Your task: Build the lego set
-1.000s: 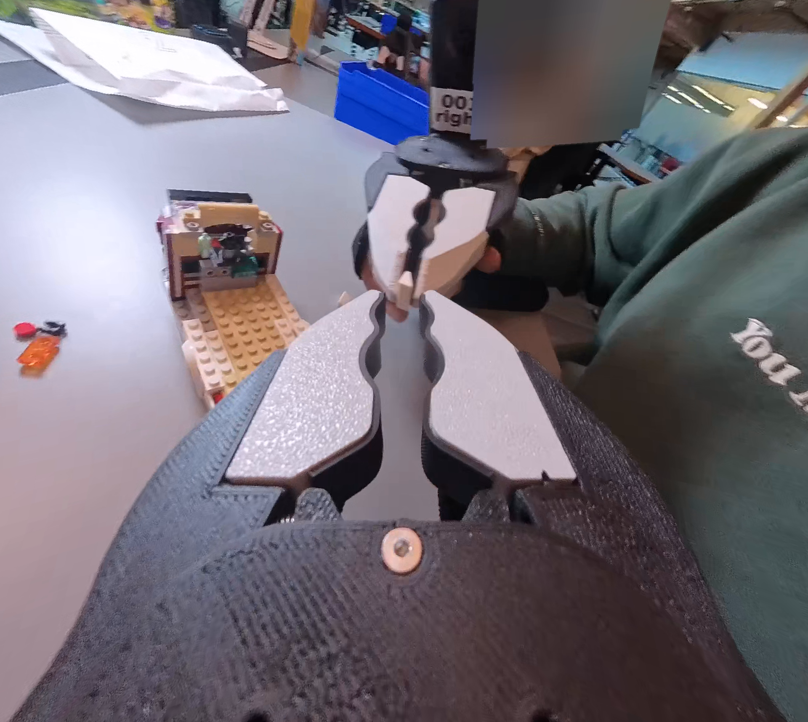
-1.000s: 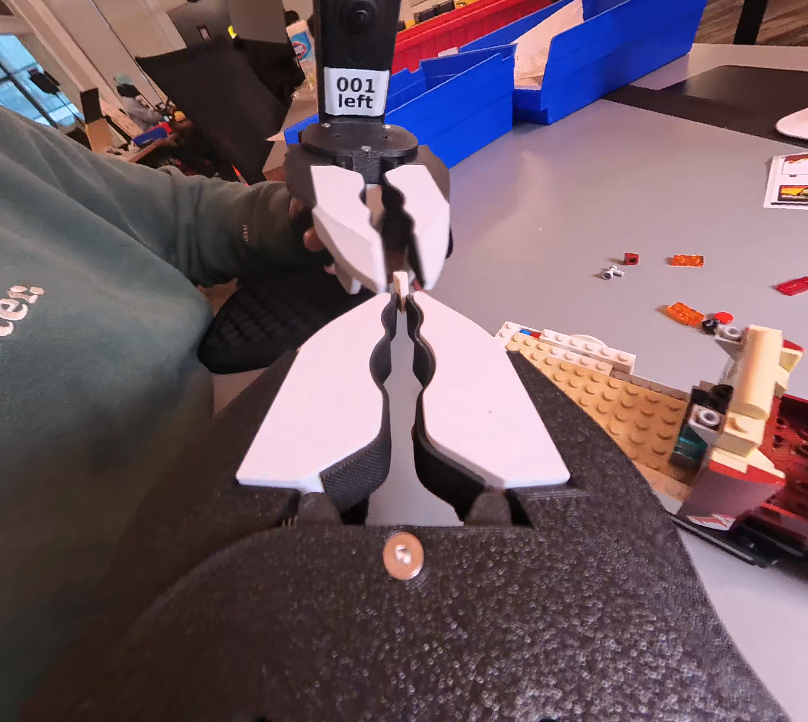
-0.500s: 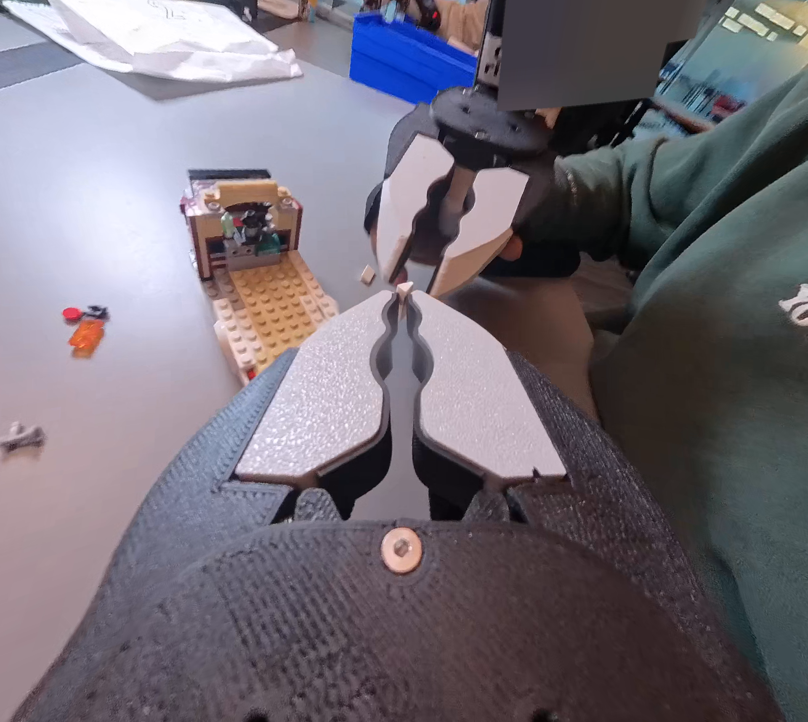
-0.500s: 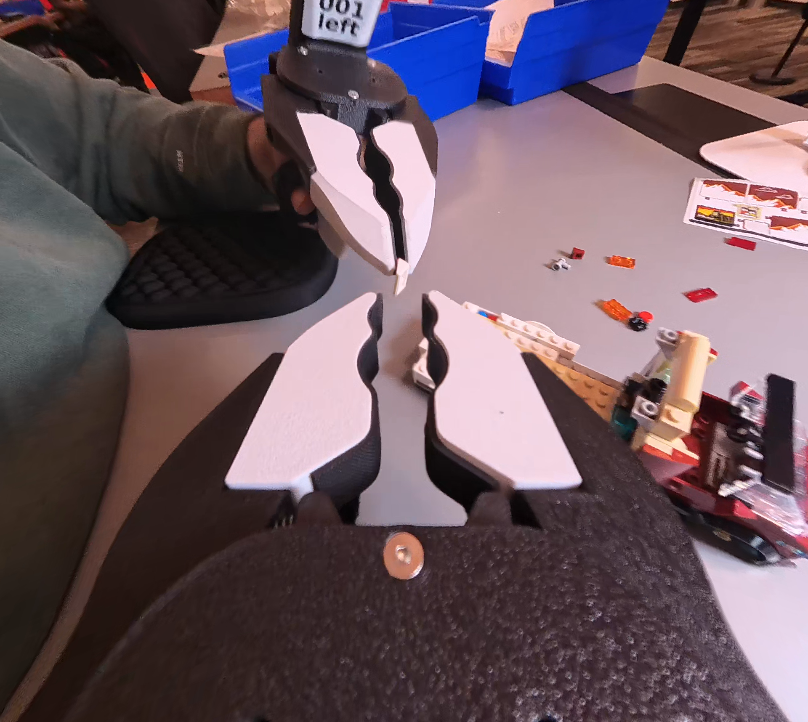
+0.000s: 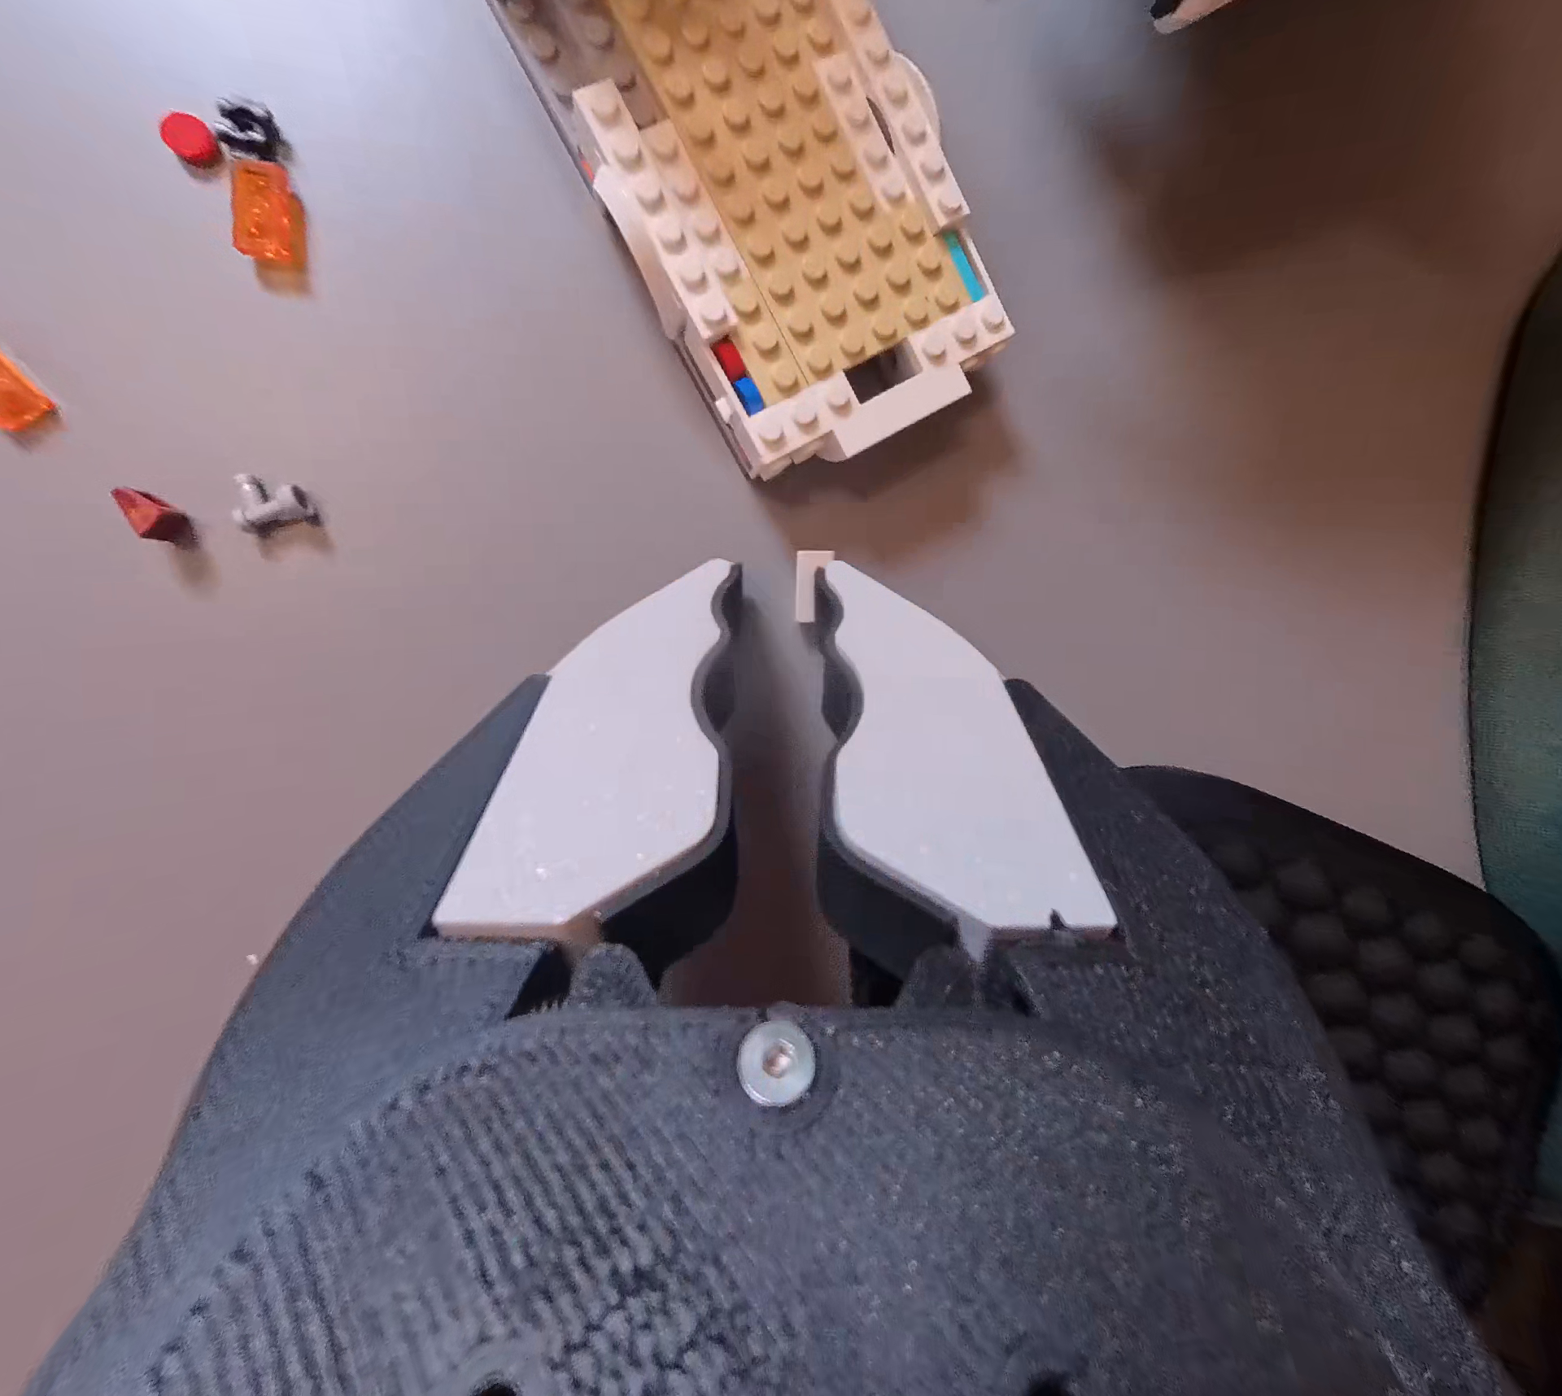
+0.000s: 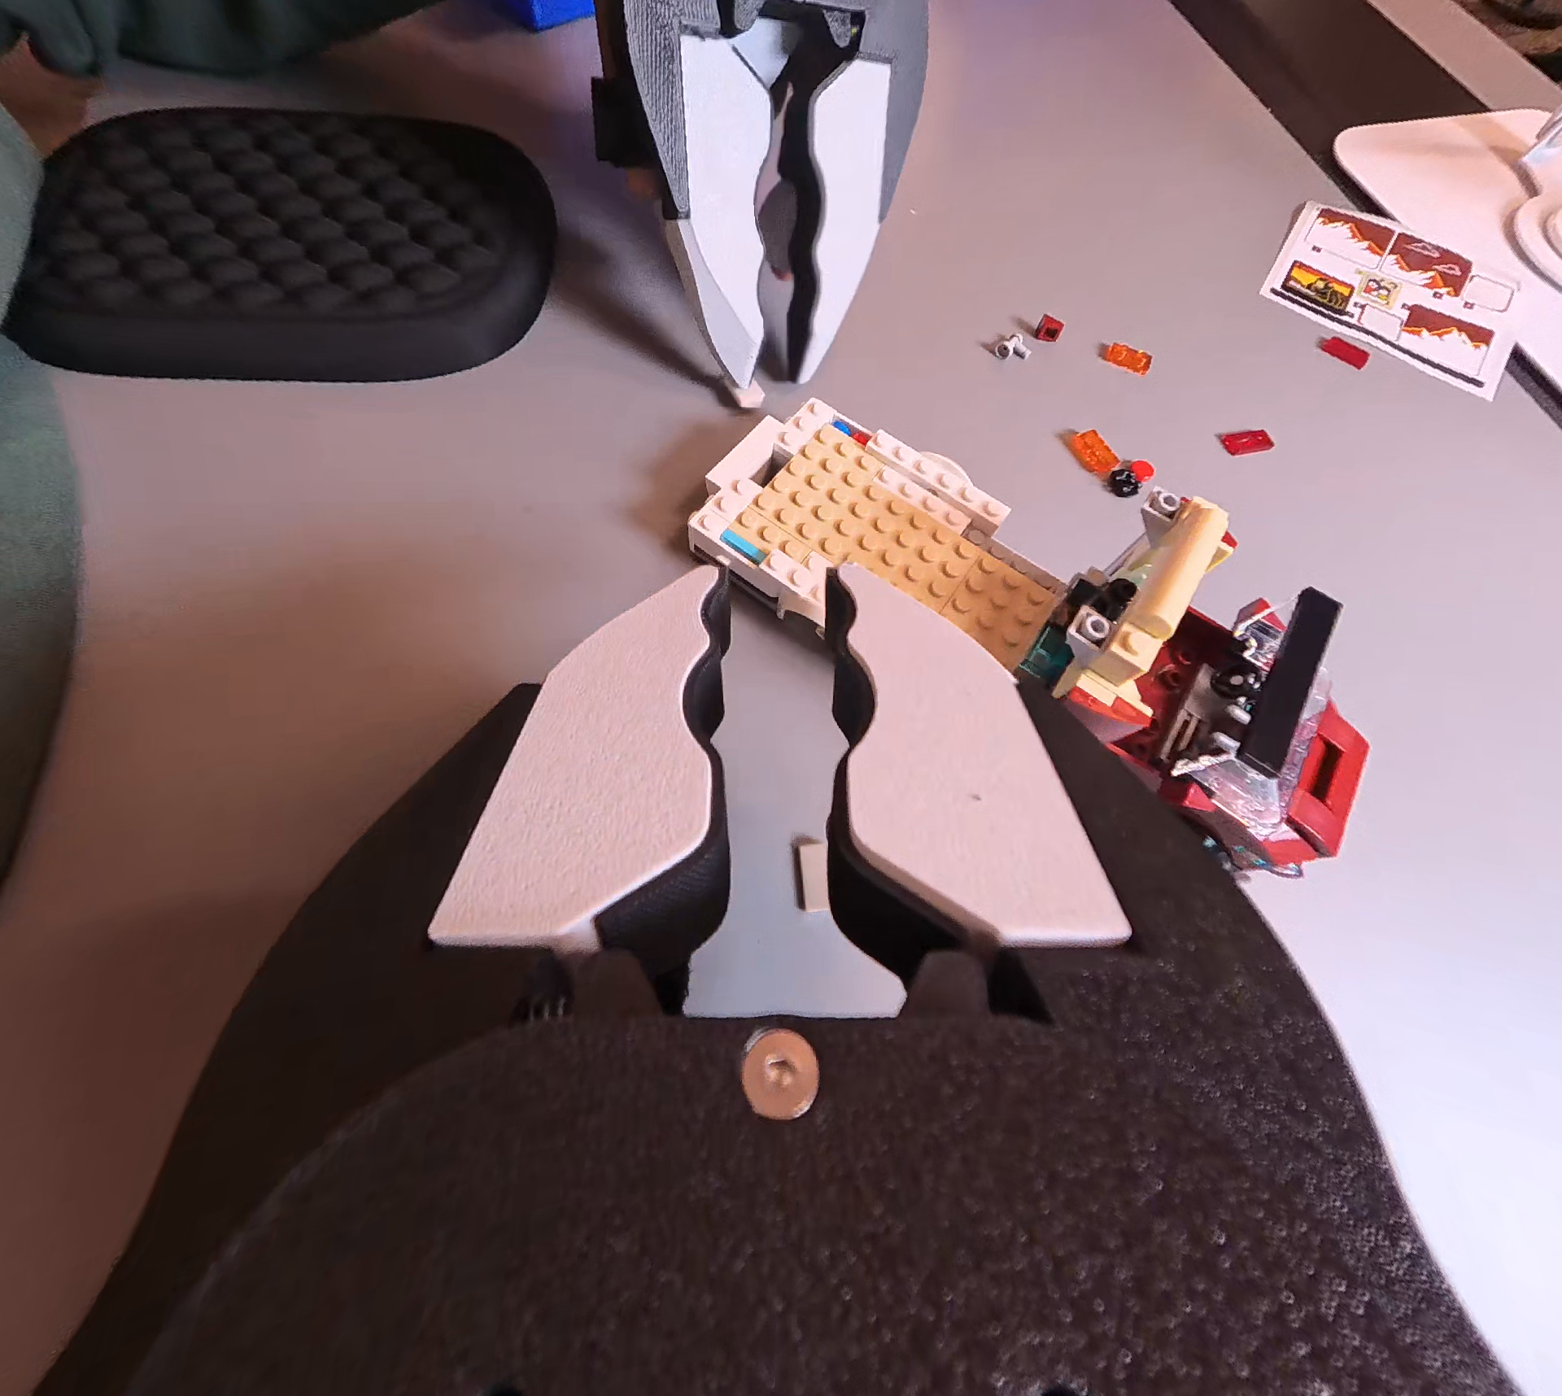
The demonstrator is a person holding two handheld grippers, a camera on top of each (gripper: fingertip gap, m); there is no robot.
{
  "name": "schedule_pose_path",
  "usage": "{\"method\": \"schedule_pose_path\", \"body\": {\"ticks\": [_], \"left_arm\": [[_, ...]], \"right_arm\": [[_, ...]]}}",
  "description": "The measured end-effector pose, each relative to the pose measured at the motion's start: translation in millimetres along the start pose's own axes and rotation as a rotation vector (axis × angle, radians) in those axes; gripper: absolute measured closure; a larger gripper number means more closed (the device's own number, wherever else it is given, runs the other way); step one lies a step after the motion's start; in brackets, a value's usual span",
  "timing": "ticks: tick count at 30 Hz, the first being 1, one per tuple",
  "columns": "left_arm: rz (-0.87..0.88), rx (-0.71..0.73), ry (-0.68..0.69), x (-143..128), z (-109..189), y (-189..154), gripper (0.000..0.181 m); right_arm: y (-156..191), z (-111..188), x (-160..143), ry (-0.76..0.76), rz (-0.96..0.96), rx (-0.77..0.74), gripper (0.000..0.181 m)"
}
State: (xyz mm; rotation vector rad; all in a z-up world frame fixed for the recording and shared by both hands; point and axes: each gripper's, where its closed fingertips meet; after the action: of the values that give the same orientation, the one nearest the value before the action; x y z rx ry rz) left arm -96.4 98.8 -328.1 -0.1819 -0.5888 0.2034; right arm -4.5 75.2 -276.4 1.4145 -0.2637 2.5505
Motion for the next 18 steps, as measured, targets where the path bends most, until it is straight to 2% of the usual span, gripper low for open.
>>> {"method": "schedule_pose_path", "body": {"ticks": [5, 10, 15, 18], "left_arm": [[-0.035, -0.031, -0.133, 18.8, 0.7, -5.2, 0.150], [-0.117, -0.016, -0.149, 24.0, -13.3, -10.4, 0.141], [-0.174, 0.070, -0.169, 30.0, -22.9, -11.2, 0.146], [-0.169, 0.021, -0.205, 32.1, -24.3, -24.2, 0.151]], "right_arm": [[-3.2, 6.5, -8.3, 0.042, 0.011, -0.004, 0.160], [-9.9, 2.7, -28.2, 0.151, 0.063, -0.062, 0.160], [-23.2, 9.9, -23.4, 0.124, 0.085, -0.137, 0.160], [-14.7, 10.9, -21.1, 0.115, 0.145, -0.115, 0.151]]}}
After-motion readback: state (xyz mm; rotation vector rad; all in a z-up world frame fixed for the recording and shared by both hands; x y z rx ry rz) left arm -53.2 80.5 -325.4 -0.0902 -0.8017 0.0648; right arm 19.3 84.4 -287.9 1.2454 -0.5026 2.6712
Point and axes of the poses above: each gripper's, where its closed fingertips meet, z back along the fingers, x out of its top, y = z × x across the jaws, and after that the axes turned 1 degree about -z, right-handed
